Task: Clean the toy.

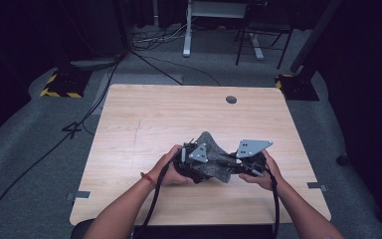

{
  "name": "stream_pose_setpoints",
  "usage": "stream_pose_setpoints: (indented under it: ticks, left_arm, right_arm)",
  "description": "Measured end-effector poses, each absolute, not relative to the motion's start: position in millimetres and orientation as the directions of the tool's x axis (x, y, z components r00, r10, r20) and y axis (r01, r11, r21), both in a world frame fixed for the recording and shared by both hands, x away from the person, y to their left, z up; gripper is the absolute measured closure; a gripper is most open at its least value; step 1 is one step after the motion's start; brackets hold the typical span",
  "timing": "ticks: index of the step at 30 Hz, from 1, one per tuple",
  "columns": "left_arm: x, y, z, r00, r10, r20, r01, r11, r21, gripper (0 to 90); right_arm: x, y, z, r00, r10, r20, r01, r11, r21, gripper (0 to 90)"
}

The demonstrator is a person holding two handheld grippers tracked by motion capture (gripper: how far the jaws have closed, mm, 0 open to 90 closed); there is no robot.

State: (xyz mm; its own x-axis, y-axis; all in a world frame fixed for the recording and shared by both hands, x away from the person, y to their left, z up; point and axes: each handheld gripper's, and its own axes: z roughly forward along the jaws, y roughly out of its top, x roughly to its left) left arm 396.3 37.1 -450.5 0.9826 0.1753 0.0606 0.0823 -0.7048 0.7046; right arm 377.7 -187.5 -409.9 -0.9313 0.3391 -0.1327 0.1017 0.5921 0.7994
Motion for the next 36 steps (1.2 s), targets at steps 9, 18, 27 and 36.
stream_pose_setpoints:
  ticks: [9,18,27,36]
  left_arm:
    - [392.4,37.9,-448.0,0.984,0.165,0.064,0.07,-0.693,0.718,33.8]
    - [393.2,40.8,-448.7,0.985,0.164,0.055,0.076,-0.692,0.718,33.7]
    - [392.2,41.5,-447.3,0.985,0.162,0.067,0.066,-0.696,0.715,33.7]
    - [388.8,40.5,-444.0,0.985,0.152,0.083,0.044,-0.685,0.727,33.8]
  right_arm:
    - [379.1,-196.7,-410.9,-0.914,0.377,-0.15,0.124,0.611,0.782,78.1]
    - [380.3,-207.1,-411.5,-0.893,0.409,-0.187,0.132,0.636,0.761,78.1]
    - [374.8,-211.8,-404.7,-0.893,0.41,-0.185,0.114,0.604,0.789,78.0]
    - [359.1,-187.1,-402.5,-0.919,0.333,-0.213,0.044,0.623,0.781,78.1]
